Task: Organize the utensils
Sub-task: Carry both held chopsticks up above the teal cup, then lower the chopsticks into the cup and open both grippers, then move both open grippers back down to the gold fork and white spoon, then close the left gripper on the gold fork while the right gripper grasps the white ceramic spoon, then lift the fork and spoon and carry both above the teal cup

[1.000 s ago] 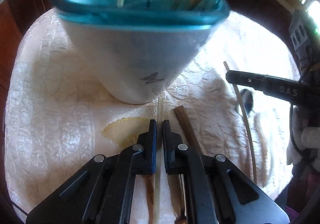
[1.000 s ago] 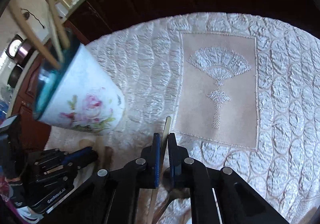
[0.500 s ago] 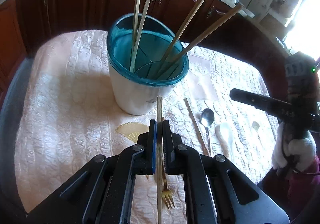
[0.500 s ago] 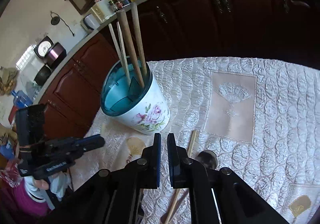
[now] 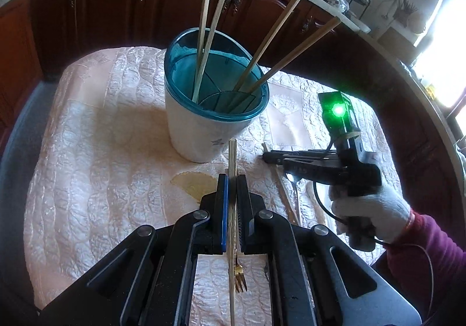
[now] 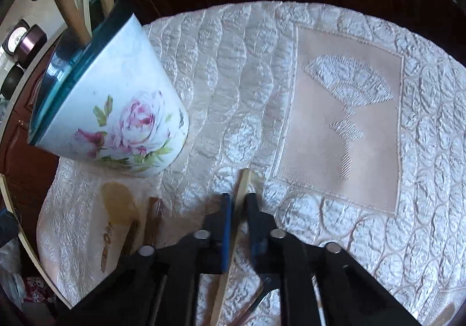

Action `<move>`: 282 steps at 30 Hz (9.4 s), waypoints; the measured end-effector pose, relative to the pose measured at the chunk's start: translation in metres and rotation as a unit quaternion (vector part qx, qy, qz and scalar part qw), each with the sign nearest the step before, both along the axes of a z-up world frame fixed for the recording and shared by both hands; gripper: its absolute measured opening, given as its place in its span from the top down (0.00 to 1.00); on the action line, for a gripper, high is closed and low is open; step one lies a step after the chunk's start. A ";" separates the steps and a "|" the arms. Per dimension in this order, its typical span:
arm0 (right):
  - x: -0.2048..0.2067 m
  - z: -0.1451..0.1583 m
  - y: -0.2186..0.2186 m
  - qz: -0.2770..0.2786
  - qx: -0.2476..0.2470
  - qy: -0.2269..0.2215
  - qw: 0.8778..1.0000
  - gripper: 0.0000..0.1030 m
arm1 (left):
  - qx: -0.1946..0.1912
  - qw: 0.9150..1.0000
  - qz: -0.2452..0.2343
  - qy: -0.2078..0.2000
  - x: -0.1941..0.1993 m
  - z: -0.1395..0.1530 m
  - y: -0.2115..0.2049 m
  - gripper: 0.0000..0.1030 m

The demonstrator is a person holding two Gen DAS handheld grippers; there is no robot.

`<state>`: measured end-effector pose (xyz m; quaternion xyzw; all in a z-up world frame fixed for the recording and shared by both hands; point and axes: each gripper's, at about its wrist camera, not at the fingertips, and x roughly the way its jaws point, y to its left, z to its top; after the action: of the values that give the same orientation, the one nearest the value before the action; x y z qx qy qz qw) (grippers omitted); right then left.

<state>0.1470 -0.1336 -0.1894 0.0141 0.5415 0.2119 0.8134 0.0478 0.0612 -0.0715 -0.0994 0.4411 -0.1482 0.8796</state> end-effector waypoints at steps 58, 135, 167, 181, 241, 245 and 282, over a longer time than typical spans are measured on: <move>-0.009 0.276 0.050 0.055 0.108 -0.284 0.951 0.95 | 0.052 0.978 0.060 -0.191 0.084 0.153 0.031 0.96; -0.079 0.187 0.026 0.081 0.103 -0.178 0.975 0.63 | 0.045 0.994 0.067 -0.078 0.024 0.051 0.016 0.55; -0.099 -0.003 -0.139 -0.112 0.085 0.001 0.990 0.62 | 0.020 0.997 0.025 0.070 0.009 -0.075 -0.019 0.55; -0.083 -0.011 -0.140 -0.059 0.118 0.026 0.991 0.91 | 0.063 0.993 -0.015 0.100 0.044 -0.099 -0.044 0.55; -0.098 0.130 -0.055 0.055 0.199 -0.119 0.971 0.97 | -0.014 0.998 0.013 -0.056 -0.023 0.045 0.035 0.97; -0.091 0.149 -0.043 0.063 0.195 -0.142 0.969 0.97 | -0.010 0.997 0.015 -0.069 -0.025 0.060 0.040 0.97; 0.011 0.165 0.070 0.002 0.036 -0.285 0.958 0.97 | 0.059 0.993 0.049 -0.093 0.089 0.063 0.024 0.97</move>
<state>0.1580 -0.0632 -0.0241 -0.0182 0.2793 0.2280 0.9326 0.1372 0.0856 -0.0083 -0.0546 0.3600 -0.0876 0.9272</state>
